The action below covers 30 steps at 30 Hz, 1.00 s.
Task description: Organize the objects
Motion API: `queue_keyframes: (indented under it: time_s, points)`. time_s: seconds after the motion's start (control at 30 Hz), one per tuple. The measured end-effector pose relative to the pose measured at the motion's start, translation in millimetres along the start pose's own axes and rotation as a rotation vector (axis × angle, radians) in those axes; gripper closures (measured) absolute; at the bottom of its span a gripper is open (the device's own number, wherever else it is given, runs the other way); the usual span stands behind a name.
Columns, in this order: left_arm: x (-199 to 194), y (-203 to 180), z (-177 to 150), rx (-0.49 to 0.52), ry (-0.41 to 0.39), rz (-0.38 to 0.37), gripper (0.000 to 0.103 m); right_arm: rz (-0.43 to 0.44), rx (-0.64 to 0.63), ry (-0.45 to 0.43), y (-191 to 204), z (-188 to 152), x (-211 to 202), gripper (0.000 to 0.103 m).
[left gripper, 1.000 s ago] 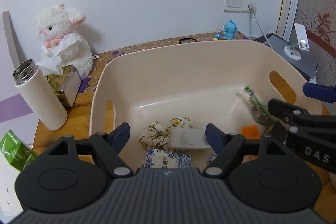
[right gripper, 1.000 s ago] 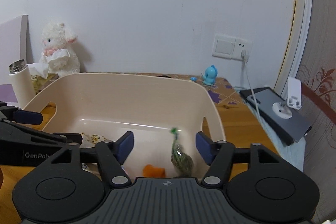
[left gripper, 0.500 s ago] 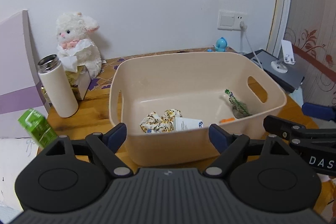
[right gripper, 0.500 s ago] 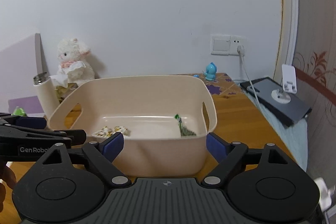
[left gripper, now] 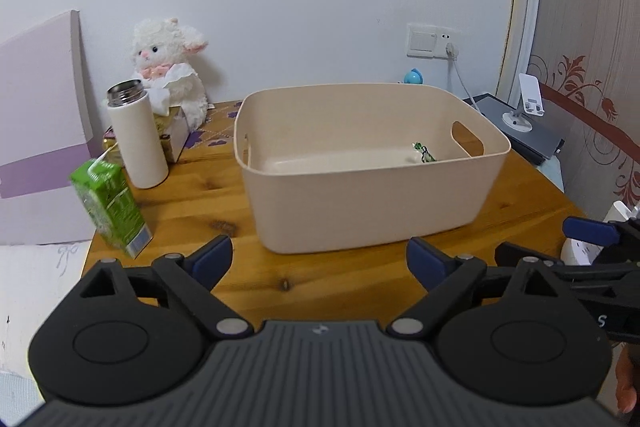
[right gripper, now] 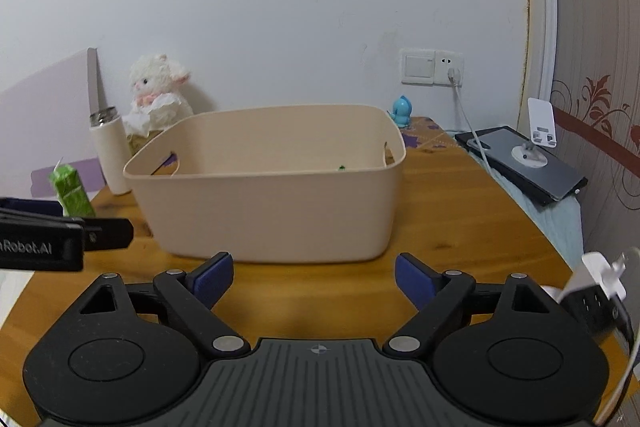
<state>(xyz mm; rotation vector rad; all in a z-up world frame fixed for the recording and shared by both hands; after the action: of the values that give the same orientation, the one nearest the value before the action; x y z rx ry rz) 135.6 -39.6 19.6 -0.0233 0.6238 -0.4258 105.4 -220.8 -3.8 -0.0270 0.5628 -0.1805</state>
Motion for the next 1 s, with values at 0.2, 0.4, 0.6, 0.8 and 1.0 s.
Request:
queue_keyframes:
  time_s: [0.2,0.4,0.6,0.8,1.0]
  points:
    - [-13.9,-8.5,-12.9,-0.021,-0.001,-0.036,0.008,-0.002,-0.022,-0.012,-1.8,-13.1,-15.6,0.014]
    - [-21.2,-12.9,-23.4,-0.048,-0.004,-0.041,0.007,-0.001,-0.02,-0.001,-4.9,-24.6,-24.9,0.014]
    - [-23.7,-14.2,-35.1,-0.052,0.011,-0.041,0.007,-0.004,-0.03,-0.005,-3.0,-29.9,-31.3,0.014]
    - [-29.5,-14.6,-43.6,-0.04,0.014,-0.036,0.007,0.003,-0.06,-0.01,2.5,-35.9,-39.8,0.014]
    - [-40.4,-18.8,-47.2,-0.014,0.003,-0.032,0.007,0.015,-0.076,-0.011,9.4,-40.2,-50.9,0.014]
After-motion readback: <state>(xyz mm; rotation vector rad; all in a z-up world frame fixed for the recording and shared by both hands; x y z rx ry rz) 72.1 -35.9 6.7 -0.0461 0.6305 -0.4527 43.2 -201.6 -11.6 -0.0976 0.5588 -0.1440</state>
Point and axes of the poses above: each gripper's, at about its wrist camera, not at the fingertips, and x roughly the way its jaws point, y to its left, z to its top, the point moved 9 cm from there along x, roughly the way its jaws point, and after that the axes turned 15 degrees about -z, right-handed, at the moved point
